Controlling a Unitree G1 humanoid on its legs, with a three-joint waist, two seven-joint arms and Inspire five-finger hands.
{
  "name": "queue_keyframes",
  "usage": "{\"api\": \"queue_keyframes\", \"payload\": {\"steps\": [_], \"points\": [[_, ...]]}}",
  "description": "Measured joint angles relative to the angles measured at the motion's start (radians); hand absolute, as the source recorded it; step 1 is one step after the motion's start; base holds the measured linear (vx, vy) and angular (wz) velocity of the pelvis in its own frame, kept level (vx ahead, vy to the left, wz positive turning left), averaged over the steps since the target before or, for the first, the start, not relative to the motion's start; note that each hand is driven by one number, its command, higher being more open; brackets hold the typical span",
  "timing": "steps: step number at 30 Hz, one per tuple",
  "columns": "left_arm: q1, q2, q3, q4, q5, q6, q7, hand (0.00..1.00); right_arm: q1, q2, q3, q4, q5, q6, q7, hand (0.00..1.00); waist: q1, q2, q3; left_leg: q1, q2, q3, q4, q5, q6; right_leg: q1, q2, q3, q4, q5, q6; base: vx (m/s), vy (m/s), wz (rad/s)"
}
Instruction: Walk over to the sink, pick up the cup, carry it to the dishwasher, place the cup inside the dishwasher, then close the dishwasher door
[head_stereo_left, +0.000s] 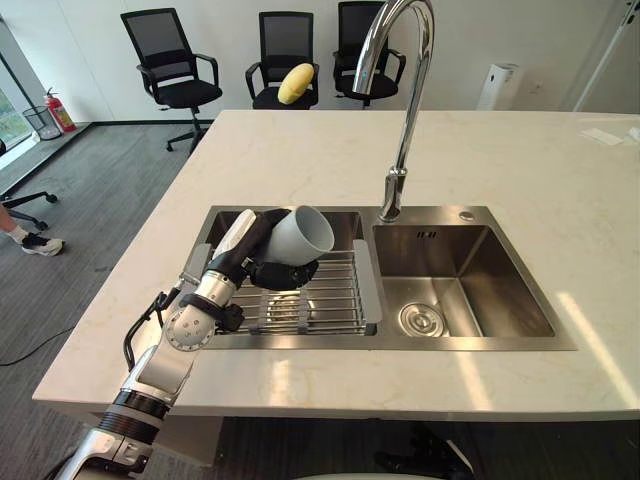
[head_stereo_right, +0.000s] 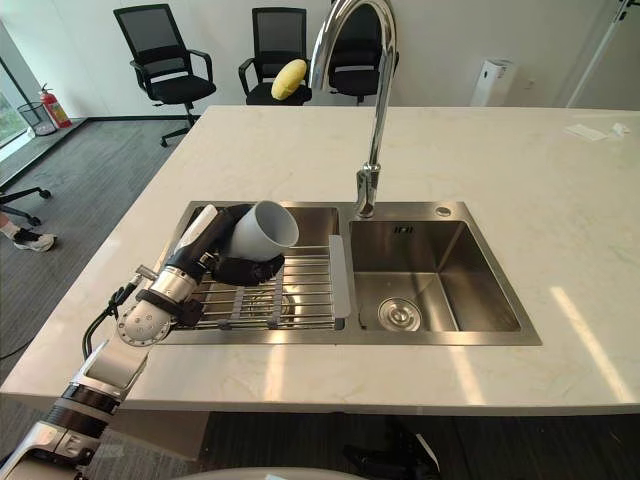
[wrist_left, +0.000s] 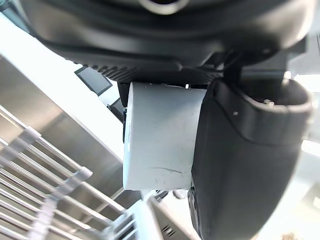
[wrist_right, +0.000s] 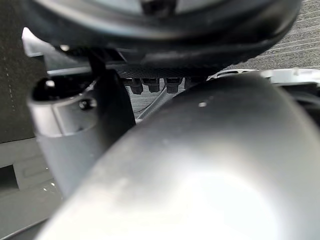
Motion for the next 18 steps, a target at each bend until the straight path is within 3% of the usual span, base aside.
{"api": "queue_keyframes", "payload": {"steps": [10,18], "points": [[0.141,-0.12,0.066,-0.034,-0.254,-0.07,-0.022,0.0,-0.019,0.006,0.0,0.021,0.0,-0.002,-0.04,1.0,0.006,-0.011,0.008,-0.001,-0.001,-0.013,-0.002,-0.001,0.003,0.015,0.001,-0.013,-0.019,0.003,0.001,0.01,-0.002,0.04],[0.255,-0.196,0.104,-0.079,-0.437,-0.096,-0.095,0.0,-0.027,0.007,0.0,0.026,0.018,-0.002,-0.063,1.0,0.008,-0.01,0.01,-0.005,-0.002,-0.013,-0.002,-0.004,0.008,0.015,0.003,-0.012,-0.032,0.008,0.003,0.0,0.0,0.0]]}}
